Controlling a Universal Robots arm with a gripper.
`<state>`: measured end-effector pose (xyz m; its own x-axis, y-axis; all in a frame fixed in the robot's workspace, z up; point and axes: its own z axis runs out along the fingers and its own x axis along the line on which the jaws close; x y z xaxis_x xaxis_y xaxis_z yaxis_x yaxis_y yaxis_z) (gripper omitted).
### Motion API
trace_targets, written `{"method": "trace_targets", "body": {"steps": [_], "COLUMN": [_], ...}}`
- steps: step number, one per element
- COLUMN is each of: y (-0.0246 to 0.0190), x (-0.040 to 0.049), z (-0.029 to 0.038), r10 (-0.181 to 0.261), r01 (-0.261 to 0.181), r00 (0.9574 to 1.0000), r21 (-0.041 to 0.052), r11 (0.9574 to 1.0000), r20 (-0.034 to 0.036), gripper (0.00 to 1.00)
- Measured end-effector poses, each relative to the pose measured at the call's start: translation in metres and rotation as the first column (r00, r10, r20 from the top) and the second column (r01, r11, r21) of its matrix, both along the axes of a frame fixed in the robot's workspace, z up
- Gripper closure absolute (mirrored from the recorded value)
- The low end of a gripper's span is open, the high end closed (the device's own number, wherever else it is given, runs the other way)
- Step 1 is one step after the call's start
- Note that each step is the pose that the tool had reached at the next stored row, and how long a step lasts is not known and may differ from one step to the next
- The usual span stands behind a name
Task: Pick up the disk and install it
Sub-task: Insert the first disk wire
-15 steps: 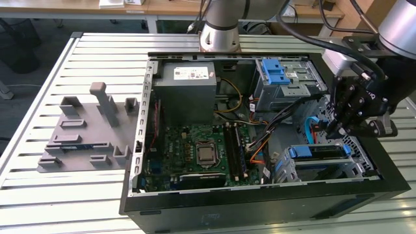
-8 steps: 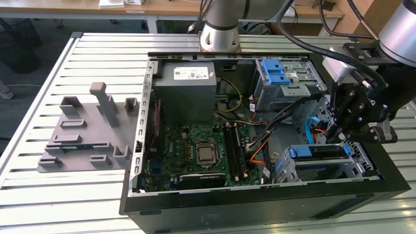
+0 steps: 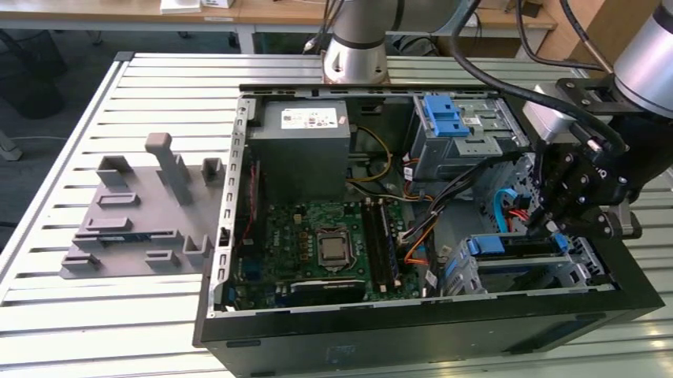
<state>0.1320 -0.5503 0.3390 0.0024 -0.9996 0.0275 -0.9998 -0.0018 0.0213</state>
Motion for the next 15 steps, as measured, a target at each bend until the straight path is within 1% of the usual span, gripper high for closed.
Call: {"method": "trace_targets", "body": {"steps": [4,8,15], "y": [-0.0001,-0.0001,-0.0001], "x": [0.0005,0.0005,0.0023], "z": [-0.0006,-0.0018,-0.0039], "r10": [-0.003,-0.023,-0.025], "r01": [0.003,0.023,0.025], "r00": [1.0000,0.9997,0.9997], "r21": [0.0001,-0.0001,0.0000], "r11": [1.0000,0.9997,0.9997], "r20": [-0.0001,-0.0001,-0.0006], "gripper": [0.84,0.84,0.84]}}
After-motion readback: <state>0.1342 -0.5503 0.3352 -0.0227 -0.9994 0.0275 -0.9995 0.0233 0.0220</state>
